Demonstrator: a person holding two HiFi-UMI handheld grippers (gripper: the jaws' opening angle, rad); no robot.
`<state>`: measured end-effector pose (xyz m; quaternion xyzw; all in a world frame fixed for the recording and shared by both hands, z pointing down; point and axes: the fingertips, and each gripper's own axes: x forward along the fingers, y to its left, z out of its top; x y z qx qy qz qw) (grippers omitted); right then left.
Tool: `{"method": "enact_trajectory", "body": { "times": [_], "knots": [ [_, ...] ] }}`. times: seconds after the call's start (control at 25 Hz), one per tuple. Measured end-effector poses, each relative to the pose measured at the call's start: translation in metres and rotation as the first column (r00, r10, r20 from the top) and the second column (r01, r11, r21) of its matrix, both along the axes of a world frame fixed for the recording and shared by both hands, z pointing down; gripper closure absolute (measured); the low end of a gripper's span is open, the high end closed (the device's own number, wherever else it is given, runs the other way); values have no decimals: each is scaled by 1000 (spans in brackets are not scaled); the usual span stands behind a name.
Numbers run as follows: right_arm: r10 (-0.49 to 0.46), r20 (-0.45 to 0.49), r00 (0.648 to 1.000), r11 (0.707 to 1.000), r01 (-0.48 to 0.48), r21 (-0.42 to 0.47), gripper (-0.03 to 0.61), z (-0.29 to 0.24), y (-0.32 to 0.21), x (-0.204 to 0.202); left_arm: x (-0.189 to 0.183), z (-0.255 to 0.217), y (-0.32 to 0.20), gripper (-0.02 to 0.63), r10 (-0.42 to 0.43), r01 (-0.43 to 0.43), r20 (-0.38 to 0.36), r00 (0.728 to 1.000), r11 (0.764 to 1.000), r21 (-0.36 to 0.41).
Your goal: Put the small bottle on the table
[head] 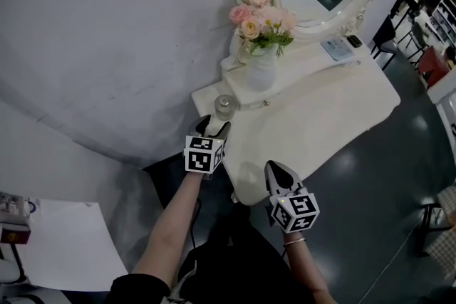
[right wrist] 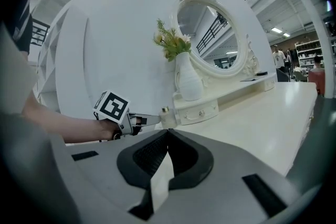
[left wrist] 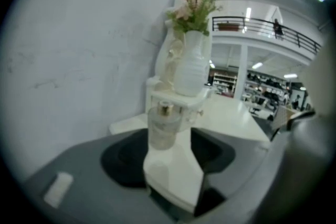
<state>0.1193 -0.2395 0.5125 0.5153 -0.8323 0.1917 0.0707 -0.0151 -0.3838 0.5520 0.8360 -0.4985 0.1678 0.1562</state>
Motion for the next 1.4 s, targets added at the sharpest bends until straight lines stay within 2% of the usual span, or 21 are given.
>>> {"method": "enact_trajectory", "body": {
  "times": [0.2,0.64,0.8,1.2,1.4],
  "knots": [
    [11,-6,1000,1000,-10,29,574,-8,5,-1,-11,-21,20,429,-26,27,-29,999,999,45],
    [14,-4,1000,998,-14,63,574,-21,22,-13,-21,-65,73,494,2,11,-127,992,994,105],
    [8,-6,1000,998,-8,69,574,-23,26,-20,-28,-72,88,538,13,3,-133,991,993,120],
    [13,-8,1000,997,-12,82,574,-29,35,-26,-43,-76,124,581,30,-17,-88,996,990,143],
    [22,-10,1000,996,-21,87,574,-31,40,-24,-48,-76,137,598,30,-17,-89,996,989,149]
  ]
}}
